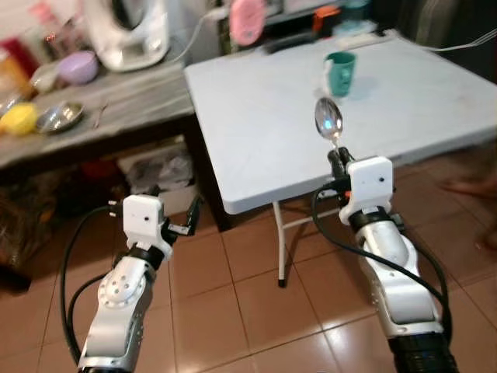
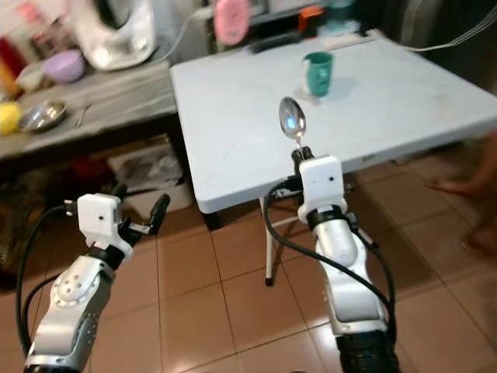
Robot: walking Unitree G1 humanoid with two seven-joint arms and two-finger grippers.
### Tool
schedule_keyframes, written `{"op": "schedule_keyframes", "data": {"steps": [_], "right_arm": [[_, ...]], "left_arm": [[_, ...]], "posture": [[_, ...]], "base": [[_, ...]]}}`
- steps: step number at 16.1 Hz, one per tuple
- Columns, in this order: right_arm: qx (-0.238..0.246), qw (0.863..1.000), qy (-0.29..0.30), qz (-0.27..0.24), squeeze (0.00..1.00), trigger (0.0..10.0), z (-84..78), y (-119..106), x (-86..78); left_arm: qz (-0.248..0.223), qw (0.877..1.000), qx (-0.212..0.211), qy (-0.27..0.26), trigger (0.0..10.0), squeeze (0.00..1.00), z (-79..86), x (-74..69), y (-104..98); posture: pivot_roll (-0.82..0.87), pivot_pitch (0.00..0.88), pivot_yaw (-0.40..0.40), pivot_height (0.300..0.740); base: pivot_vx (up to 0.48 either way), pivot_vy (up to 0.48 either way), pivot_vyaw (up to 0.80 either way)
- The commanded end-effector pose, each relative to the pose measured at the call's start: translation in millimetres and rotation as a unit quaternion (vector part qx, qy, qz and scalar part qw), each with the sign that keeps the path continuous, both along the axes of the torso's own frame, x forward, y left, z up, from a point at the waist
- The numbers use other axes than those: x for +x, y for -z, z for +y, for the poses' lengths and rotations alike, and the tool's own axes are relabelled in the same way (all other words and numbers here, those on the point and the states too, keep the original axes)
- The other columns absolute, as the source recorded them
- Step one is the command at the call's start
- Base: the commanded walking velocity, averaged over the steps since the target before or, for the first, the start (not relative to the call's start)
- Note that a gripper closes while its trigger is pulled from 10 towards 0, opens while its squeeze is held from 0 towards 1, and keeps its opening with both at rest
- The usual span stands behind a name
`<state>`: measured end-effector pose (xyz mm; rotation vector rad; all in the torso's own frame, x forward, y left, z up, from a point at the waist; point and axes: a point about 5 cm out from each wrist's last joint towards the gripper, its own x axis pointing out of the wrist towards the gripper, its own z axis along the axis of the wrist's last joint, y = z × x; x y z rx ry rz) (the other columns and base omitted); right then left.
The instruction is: Setting the table
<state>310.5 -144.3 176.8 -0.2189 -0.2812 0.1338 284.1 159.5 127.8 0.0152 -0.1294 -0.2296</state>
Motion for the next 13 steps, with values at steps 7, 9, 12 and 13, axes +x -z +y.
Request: {"op": "schedule_keyframes", "data": {"steps": [7,9,12,13], "right_arm": [[0.002,1.0,-0.019,-0.014,0.0,10.0,11.9,-5.4,-0.9],[-0.001,1.0,-0.018,-0.015,0.0,10.0,11.7,-5.5,-0.9],[-0.005,1.0,-0.015,-0.018,0.0,10.0,10.6,-7.1,-0.1],[-0.006,1.0,-0.015,-0.018,0.0,10.0,10.3,-7.1,-0.2]], "left_arm": [[0.0,1.0,0.011,-0.027,10.0,0.0,9.7,2.3,0.6],[0.0,1.0,0.012,-0.028,10.0,0.0,9.6,2.5,0.9],[0.002,0.999,0.012,-0.029,10.0,0.0,8.6,3.5,1.4],[0.002,0.999,0.013,-0.03,10.0,0.0,8.1,3.9,1.8]], "posture": [[-0.15,0.081,0.134,0.74],[-0.15,0.081,0.131,0.74],[-0.15,0.081,0.131,0.74],[-0.16,0.081,0.131,0.74]], "base": [[0.0,0.48,0.0],[0.0,0.48,0.0],[0.0,0.48,0.0],[0.0,0.48,0.0]]}}
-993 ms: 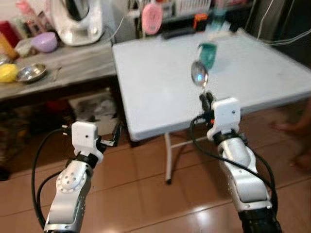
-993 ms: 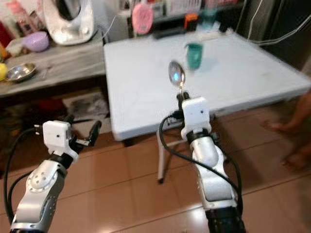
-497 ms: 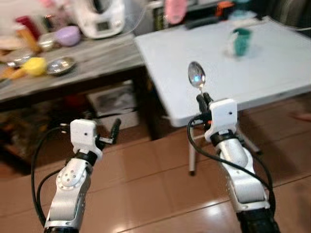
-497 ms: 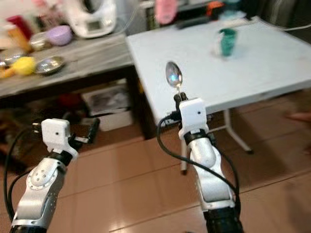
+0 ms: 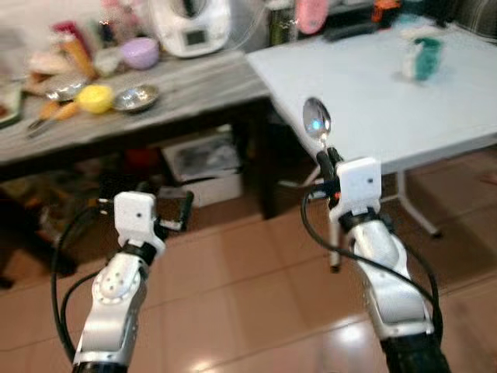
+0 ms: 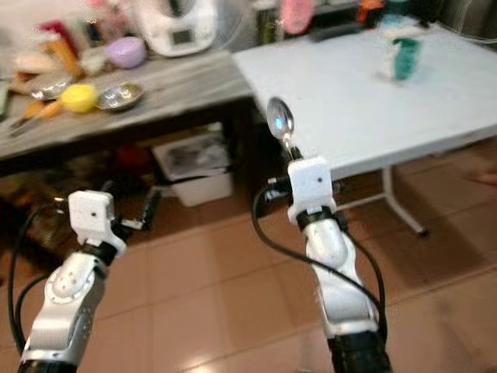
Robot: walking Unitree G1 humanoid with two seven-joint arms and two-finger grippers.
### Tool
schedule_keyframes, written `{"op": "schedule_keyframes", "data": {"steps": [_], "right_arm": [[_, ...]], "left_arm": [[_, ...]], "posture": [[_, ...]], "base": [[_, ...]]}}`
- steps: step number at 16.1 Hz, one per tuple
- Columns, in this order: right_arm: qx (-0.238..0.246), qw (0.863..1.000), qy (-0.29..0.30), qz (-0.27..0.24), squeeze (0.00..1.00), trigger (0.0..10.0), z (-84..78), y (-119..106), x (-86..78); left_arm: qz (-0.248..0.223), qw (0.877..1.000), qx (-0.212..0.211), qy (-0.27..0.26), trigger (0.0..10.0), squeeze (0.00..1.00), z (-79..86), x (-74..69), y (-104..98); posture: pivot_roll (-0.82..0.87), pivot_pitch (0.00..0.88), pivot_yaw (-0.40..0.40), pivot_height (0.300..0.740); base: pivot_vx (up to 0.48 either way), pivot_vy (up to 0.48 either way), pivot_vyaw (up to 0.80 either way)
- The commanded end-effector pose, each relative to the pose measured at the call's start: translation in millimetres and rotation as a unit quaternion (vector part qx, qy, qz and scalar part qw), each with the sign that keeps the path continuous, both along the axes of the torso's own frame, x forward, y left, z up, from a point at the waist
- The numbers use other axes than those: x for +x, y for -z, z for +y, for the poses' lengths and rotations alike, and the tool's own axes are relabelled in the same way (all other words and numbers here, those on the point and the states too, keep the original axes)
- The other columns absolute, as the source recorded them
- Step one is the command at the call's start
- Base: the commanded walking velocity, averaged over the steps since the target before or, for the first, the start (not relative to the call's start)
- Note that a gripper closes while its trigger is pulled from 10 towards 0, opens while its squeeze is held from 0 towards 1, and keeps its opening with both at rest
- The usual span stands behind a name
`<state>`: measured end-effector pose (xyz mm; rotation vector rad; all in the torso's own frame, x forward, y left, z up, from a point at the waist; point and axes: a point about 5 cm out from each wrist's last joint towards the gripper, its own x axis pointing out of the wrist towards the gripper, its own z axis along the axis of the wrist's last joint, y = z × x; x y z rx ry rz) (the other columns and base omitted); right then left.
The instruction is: Setting the table
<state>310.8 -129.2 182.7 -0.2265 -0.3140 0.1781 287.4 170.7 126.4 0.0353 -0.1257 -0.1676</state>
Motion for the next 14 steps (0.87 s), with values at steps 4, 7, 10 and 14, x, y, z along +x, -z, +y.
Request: {"op": "schedule_keyframes", "data": {"steps": [4,7,10,14], "right_arm": [[-0.008,1.0,0.009,-0.007,0.0,10.0,-4.8,-2.0,-0.9],[-0.011,1.0,0.01,-0.007,0.0,10.0,-5.4,-1.9,-0.6],[-0.011,1.0,0.011,-0.007,0.0,10.0,-4.9,-1.6,0.2],[-0.003,1.0,0.01,-0.004,0.0,10.0,-3.7,-1.0,1.2]], "left_arm": [[-0.006,1.0,0.003,0.001,10.0,0.0,-4.8,1.8,-1.4],[-0.01,1.0,0.002,0.002,10.0,0.0,-6.6,2.0,-2.7],[-0.014,1.0,0.005,0.001,10.0,0.0,-7.0,3.1,-4.1],[-0.015,1.0,0.004,0.004,10.0,0.0,-7.7,2.8,-4.7]], "posture": [[-0.16,0.08,0.132,0.74],[-0.16,0.081,0.13,0.74],[-0.16,0.079,0.131,0.74],[-0.16,0.073,0.132,0.74]], "base": [[0.0,0.301,0.0],[0.0,0.0,0.0],[0.0,0.0,0.43],[0.0,0.0,0.13]]}}
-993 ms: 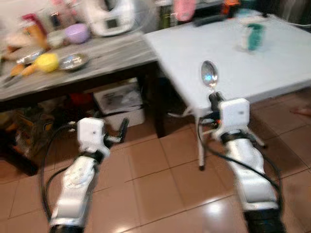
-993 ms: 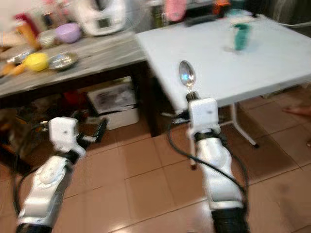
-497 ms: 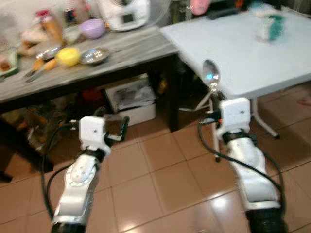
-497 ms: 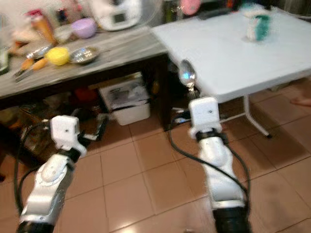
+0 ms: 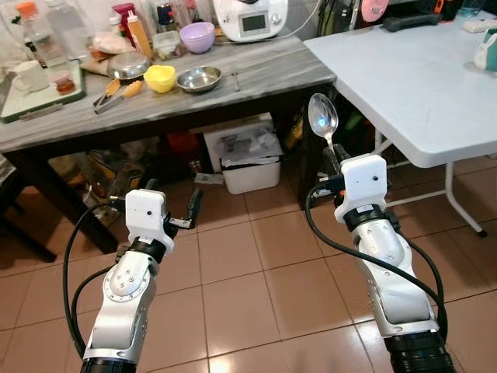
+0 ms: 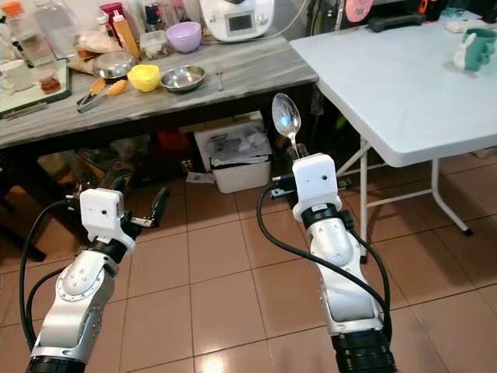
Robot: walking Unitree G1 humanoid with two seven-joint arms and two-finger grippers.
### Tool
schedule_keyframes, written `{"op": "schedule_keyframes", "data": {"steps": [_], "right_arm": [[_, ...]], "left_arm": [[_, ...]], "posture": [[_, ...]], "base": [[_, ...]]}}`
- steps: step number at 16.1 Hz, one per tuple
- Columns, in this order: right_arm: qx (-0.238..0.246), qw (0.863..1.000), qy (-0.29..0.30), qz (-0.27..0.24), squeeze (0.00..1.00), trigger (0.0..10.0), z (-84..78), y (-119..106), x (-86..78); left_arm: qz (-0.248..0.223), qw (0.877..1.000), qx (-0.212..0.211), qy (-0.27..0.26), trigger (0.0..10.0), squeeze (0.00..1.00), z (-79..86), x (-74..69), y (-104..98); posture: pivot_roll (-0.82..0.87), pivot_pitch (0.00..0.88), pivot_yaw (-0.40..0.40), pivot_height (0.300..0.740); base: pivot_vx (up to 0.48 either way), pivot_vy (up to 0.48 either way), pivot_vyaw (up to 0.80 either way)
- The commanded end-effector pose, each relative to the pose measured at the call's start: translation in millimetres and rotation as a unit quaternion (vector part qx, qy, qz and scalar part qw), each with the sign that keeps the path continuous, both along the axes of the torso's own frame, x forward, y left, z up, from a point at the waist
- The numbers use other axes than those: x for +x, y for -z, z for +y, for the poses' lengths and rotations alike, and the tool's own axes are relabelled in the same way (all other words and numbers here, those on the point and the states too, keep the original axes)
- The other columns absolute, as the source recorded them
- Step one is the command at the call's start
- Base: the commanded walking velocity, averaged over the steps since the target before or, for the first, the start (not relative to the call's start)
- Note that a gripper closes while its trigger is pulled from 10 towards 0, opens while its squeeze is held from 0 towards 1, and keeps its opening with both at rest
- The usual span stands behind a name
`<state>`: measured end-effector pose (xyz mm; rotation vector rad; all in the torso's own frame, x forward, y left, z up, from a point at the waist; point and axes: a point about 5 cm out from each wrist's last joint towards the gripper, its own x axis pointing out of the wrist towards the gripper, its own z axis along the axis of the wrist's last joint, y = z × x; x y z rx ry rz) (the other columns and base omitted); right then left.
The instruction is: Setting the table
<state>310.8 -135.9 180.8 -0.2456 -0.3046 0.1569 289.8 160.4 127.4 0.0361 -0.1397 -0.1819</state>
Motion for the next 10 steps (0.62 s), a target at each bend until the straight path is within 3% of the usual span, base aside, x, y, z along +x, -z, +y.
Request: {"op": "schedule_keyframes", "data": {"steps": [1,10], "right_arm": [[0.006,1.0,-0.003,-0.007,0.0,10.0,3.1,-2.8,1.5],[0.006,1.0,-0.005,-0.003,0.0,10.0,3.4,-0.1,0.1]], "left_arm": [[-0.008,1.0,0.002,0.002,10.0,0.0,2.1,-0.1,-3.5],[-0.007,1.0,-0.008,0.024,10.0,0.0,-1.0,-2.6,-2.6]], "posture": [[-0.16,0.07,0.131,0.74],[-0.16,0.074,0.131,0.74]], "base": [[0.0,0.0,0.0],[0.248,0.0,0.0]]}}
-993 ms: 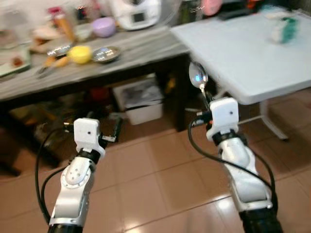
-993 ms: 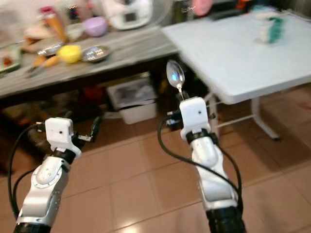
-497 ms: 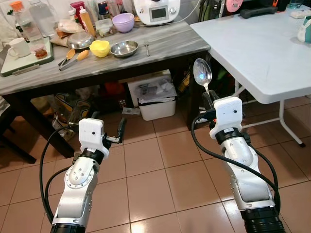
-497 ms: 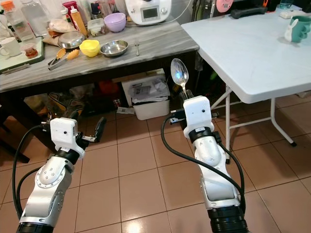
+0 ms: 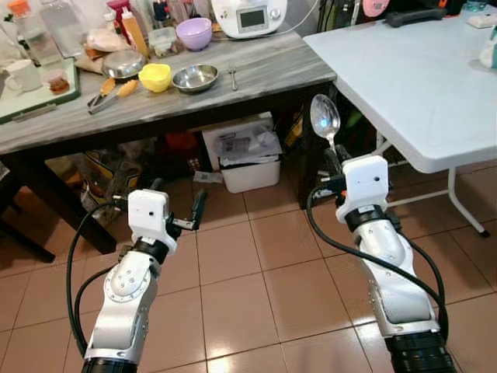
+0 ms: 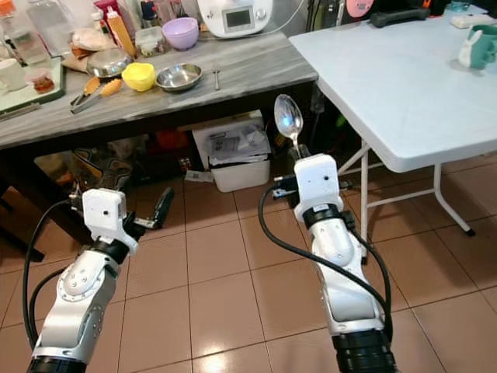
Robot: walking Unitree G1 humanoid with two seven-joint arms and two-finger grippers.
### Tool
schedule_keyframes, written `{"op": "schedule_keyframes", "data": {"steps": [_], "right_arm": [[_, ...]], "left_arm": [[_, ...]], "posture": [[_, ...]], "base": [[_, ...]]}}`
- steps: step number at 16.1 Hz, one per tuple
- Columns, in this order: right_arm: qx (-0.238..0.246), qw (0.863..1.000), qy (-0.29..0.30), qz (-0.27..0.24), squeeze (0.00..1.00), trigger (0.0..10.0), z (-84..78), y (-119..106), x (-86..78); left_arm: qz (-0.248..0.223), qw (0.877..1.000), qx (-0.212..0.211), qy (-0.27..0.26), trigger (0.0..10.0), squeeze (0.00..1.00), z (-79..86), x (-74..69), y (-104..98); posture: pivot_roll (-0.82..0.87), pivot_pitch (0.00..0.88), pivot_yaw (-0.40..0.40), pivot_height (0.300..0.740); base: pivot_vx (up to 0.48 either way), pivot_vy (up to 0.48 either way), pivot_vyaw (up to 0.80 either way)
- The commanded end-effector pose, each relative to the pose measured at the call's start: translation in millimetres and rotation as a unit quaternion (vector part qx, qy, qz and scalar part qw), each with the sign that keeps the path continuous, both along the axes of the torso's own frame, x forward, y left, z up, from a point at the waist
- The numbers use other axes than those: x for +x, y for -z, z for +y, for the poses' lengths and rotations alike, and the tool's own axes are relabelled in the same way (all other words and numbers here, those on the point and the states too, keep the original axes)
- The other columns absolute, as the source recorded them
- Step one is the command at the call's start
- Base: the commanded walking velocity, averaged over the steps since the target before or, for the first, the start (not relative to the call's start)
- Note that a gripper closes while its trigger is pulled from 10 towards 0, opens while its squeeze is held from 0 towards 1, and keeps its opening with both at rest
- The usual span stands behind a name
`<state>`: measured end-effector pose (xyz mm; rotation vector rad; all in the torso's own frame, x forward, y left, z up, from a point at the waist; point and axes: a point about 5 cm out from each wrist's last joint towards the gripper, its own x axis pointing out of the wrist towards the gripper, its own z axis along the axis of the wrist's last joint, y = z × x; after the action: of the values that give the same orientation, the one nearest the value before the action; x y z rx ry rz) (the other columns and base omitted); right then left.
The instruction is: Setting the table
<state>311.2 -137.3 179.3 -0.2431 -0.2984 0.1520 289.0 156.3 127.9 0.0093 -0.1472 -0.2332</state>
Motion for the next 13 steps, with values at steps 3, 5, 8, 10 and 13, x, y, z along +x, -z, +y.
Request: {"op": "schedule_keyframes", "data": {"steps": [3,5,8,10,13], "right_arm": [[0.005,1.0,-0.009,-0.004,0.0,10.0,5.7,-0.6,-0.5],[0.004,1.0,-0.01,-0.003,0.0,10.0,6.0,-0.4,-0.4],[0.003,1.0,-0.012,-0.002,0.0,10.0,6.9,0.2,-0.4],[0.001,1.0,-0.014,-0.001,0.0,10.0,7.5,0.4,-0.4],[-0.001,1.0,-0.015,-0.002,0.0,10.0,7.7,-0.4,-0.1]], "left_arm": [[-0.005,1.0,0.004,-0.001,10.0,0.0,2.5,-1.9,-1.6],[-0.003,1.0,0.003,-0.001,10.0,0.0,2.7,-2.2,-0.7],[-0.002,1.0,0.002,-0.001,10.0,0.0,2.2,-2.9,0.2],[0.0,1.0,0.001,0.001,10.0,0.0,0.9,-2.9,1.2],[0.001,1.0,0.0,0.002,10.0,0.0,-0.6,-2.4,1.5]], "posture": [[-0.16,0.076,0.13,0.74],[-0.16,0.076,0.129,0.74],[-0.16,0.078,0.128,0.74],[-0.16,0.079,0.127,0.74],[-0.16,0.079,0.126,0.74]], "base": [[0.376,0.0,0.0],[0.48,0.0,0.0],[0.434,0.0,0.0],[0.48,0.0,0.0],[0.48,0.0,0.0]]}}
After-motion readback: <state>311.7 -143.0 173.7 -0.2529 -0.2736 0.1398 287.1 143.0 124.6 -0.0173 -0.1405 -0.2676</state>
